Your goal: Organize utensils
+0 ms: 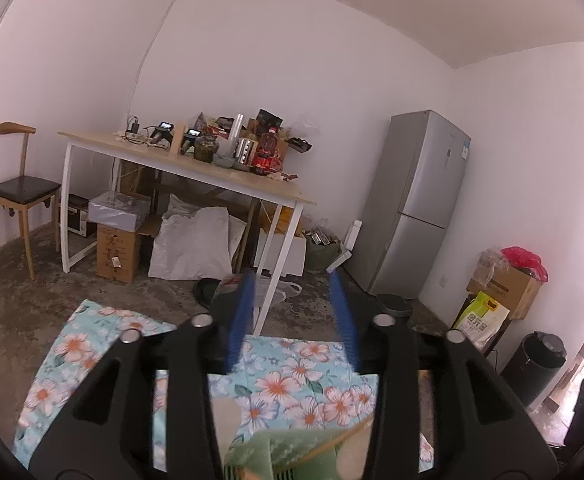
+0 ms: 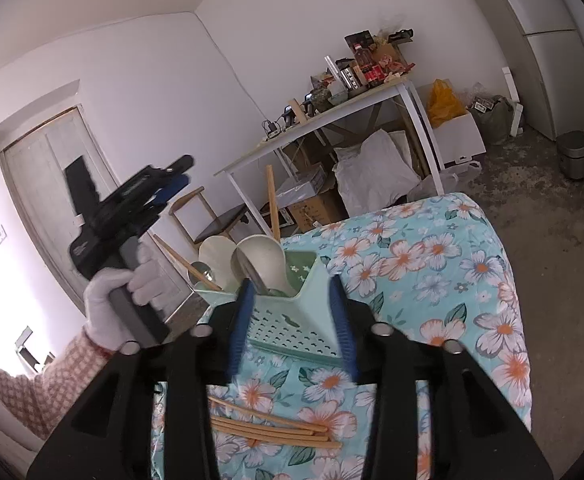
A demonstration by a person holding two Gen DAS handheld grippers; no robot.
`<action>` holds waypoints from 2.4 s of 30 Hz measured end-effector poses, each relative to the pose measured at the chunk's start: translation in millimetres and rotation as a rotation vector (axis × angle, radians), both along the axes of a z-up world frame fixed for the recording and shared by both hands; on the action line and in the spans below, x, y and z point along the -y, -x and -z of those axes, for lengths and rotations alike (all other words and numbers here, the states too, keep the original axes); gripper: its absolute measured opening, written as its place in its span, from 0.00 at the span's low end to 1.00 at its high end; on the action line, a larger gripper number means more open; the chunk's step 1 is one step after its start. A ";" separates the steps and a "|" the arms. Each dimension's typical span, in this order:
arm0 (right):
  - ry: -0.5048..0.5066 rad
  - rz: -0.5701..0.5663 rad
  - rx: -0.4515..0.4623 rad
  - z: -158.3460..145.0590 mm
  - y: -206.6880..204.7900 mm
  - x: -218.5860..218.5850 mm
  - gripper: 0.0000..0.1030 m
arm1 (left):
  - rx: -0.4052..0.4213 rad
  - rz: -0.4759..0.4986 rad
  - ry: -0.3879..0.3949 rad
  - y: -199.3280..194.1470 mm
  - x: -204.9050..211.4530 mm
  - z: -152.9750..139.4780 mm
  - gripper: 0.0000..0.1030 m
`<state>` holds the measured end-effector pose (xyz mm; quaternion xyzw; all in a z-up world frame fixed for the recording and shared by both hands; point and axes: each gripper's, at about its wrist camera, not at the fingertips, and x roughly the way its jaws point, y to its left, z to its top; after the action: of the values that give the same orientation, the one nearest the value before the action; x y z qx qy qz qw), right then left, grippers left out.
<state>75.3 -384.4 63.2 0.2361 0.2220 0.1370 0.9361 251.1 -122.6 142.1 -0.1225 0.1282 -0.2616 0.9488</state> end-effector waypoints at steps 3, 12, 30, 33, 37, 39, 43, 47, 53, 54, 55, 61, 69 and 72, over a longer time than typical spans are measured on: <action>-0.003 -0.001 -0.011 2.2 4.2 -5.2 0.49 | -0.008 -0.009 0.003 17.3 -19.2 -1.8 0.52; 0.120 0.043 -0.082 6.9 20.0 -33.0 0.81 | -0.050 -0.053 -0.079 84.0 -83.9 13.3 0.74; 0.164 0.032 -0.282 50.8 39.5 -73.5 0.89 | -0.351 -0.100 -0.238 173.8 -152.4 133.0 0.68; 0.147 0.030 -0.300 51.9 38.0 -75.1 0.89 | -0.409 -0.051 -0.261 175.4 -141.0 155.8 0.56; 0.149 0.027 -0.313 53.0 37.4 -76.9 0.89 | -0.388 0.026 -0.357 180.6 -110.5 168.8 0.48; 0.143 0.026 -0.324 55.2 37.4 -77.4 0.89 | -0.345 0.066 -0.457 185.4 -87.8 174.7 0.45; 0.127 0.030 -0.340 57.3 37.0 -75.6 0.89 | -0.295 0.130 -0.615 191.6 -52.3 188.4 0.38; 0.114 0.040 -0.346 59.5 38.0 -70.0 0.89 | -0.227 0.167 -0.766 194.4 -22.8 197.1 0.31; -0.011 0.071 -0.392 73.5 37.3 -46.0 0.89 | -0.112 0.218 -0.983 197.3 11.4 210.0 0.21; -0.023 0.077 -0.395 75.1 37.4 -43.4 0.89 | -0.100 0.223 -0.998 197.8 13.6 210.4 0.18; -0.040 0.086 -0.401 77.9 37.4 -39.2 0.89 | -0.076 0.233 -1.024 198.7 17.6 211.9 0.17; -0.087 0.107 -0.416 84.8 39.5 -27.9 0.88 | -0.012 0.284 -1.063 203.0 26.0 211.6 0.01; -0.118 0.110 -0.414 88.6 43.8 -21.6 0.88 | -0.009 0.308 -1.063 211.6 25.3 208.7 0.00; -0.133 0.109 -0.413 89.5 44.3 -20.4 0.88 | 0.014 0.268 -1.066 209.8 25.9 204.5 0.04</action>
<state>31.0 -364.0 -26.3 0.3319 0.3862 0.0494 0.8592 41.3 -148.4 -62.4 0.3942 0.2513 -0.2797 0.8386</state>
